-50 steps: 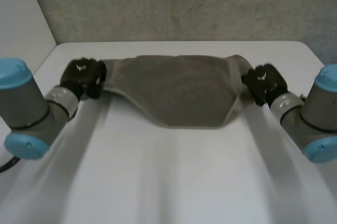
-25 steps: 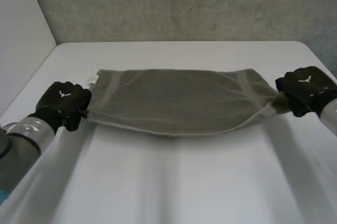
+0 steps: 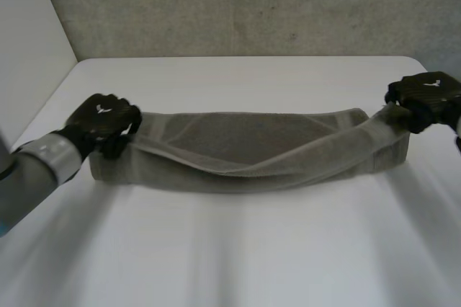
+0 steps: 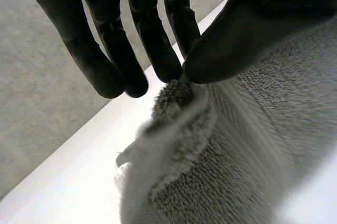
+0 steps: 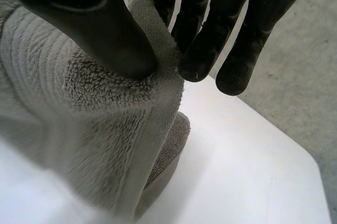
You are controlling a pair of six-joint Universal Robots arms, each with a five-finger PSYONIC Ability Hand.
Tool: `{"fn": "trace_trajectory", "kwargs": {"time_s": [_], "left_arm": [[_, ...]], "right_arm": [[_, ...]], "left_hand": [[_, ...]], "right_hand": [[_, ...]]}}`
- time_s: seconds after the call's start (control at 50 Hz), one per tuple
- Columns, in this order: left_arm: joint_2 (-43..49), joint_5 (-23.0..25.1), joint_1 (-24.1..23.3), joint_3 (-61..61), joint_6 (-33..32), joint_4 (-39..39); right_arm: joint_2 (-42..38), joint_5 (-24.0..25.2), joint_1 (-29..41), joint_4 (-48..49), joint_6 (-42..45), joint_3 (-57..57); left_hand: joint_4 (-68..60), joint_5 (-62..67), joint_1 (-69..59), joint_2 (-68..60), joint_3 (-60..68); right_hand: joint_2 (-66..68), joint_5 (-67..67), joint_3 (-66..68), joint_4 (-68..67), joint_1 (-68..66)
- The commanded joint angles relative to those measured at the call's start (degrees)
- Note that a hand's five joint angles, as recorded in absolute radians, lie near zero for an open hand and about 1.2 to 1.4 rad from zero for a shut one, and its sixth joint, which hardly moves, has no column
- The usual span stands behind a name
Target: Fold the towel.
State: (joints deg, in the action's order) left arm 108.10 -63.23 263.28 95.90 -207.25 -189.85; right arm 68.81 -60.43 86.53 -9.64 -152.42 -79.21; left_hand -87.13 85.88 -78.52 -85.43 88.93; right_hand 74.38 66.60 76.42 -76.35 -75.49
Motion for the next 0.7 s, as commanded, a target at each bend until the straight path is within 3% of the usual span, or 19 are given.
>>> {"fn": "trace_trajectory", "kwargs": {"time_s": [0.02,0.16,0.26,0.44,0.46,0.48,0.5,0.52,0.7], "left_arm": [[19.0,-6.3,-3.9,-21.2,2.5,0.4],[31.6,-10.2,-5.7,-37.5,5.7,1.7],[40.2,-12.6,-6.1,-49.0,5.9,2.6],[46.1,-13.9,-7.7,-56.4,5.9,2.8],[46.2,-14.0,-7.9,-56.5,5.9,2.8],[46.1,-14.1,-8.1,-56.4,5.8,2.8],[46.1,-14.1,-8.1,-56.4,5.8,2.8],[45.9,-14.1,-8.7,-56.3,5.7,2.9],[39.1,-20.0,-10.2,-51.6,6.3,5.4]], "right_arm": [[-15.2,-9.5,5.4,4.3,-0.7,12.3],[-23.9,-16.2,7.7,10.5,-4.7,19.6],[-28.7,-21.8,8.4,20.6,-8.6,22.8],[-33.0,-24.2,10.4,26.6,-8.3,25.6],[-33.7,-24.2,10.8,26.6,-8.3,26.5],[-34.1,-24.2,10.9,26.3,-8.2,27.3],[-34.1,-24.2,10.9,26.2,-8.2,27.3],[-34.2,-24.4,11.0,26.1,-8.2,27.4],[-30.1,-25.2,11.2,24.8,-8.0,22.5]], "left_hand": [[7.1,-15.9,-1.5,5.4,-8.9],[7.1,-15.9,-1.5,5.4,-8.9],[7.1,-15.9,-1.5,5.4,-8.9],[7.1,-15.9,-1.5,5.4,-8.9],[21.9,-30.7,13.3,20.2,-23.7],[58.6,-67.3,49.9,56.8,-60.3],[58.9,-67.7,50.3,57.2,-60.7],[77.1,-85.8,68.5,75.4,-78.9],[76.6,-85.3,68.0,74.9,-78.4]], "right_hand": [[5.6,3.4,3.6,-3.7,-4.5],[5.6,3.4,3.6,-3.7,-4.5],[5.6,3.4,3.6,-3.7,-4.5],[5.6,3.4,3.6,-3.7,-4.5],[-9.6,-11.9,-11.7,11.6,10.7],[-48.1,-50.3,-50.1,50.1,49.2],[-48.5,-50.7,-50.5,50.5,49.6],[-64.4,-66.6,-66.4,66.3,65.5],[-64.4,-66.6,-66.4,66.3,65.5]]}}
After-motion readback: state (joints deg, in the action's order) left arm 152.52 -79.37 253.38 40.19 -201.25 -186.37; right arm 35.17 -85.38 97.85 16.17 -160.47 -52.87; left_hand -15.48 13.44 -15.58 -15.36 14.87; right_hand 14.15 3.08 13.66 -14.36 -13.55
